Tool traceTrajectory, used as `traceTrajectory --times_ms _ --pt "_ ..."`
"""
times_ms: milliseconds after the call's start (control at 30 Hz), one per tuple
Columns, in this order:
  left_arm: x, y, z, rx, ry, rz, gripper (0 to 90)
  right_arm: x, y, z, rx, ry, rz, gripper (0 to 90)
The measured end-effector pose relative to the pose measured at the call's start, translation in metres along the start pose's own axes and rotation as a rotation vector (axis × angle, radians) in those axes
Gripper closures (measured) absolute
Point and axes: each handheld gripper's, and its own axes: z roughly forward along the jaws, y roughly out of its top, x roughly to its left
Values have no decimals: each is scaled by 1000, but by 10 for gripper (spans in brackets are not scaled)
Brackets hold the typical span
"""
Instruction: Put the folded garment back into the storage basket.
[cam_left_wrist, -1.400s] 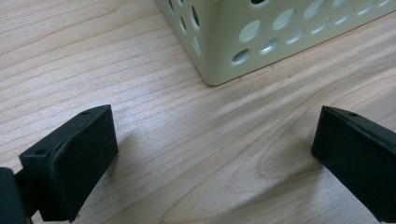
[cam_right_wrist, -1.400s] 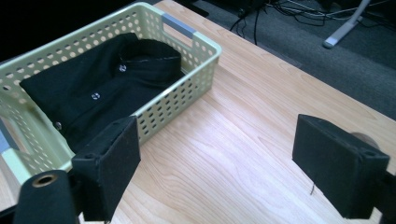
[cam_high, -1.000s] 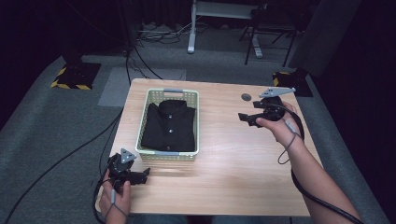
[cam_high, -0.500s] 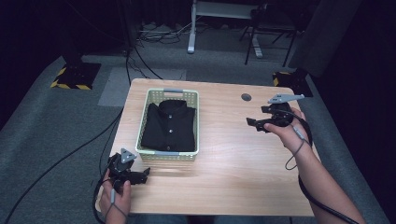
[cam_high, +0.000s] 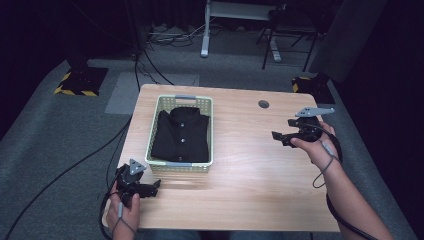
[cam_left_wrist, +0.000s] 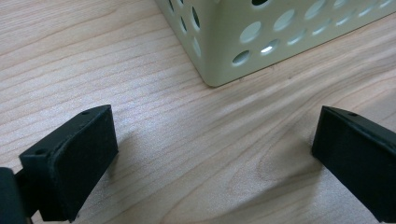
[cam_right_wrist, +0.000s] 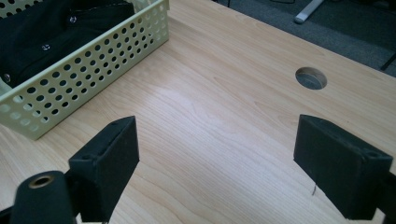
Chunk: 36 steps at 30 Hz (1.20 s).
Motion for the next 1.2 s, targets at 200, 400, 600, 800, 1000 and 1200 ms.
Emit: traceTrajectory --times_ms 200,400,600,800,1000,1200 --pt "0 0 0 0 0 0 2 -6 -10 -3 10 -8 8 141" --pt "0 0 0 0 0 0 2 -13 -24 -6 21 -17 27 141" --pt "0 0 0 0 0 0 2 -17 -38 -5 38 -24 44 140" --pt "0 0 0 0 0 0 2 -21 -54 -6 50 -35 53 140" --pt "0 0 0 0 0 0 2 -24 -70 -5 63 -38 73 140" --pt "0 0 0 0 0 0 2 -27 -87 -2 75 -45 100 137"
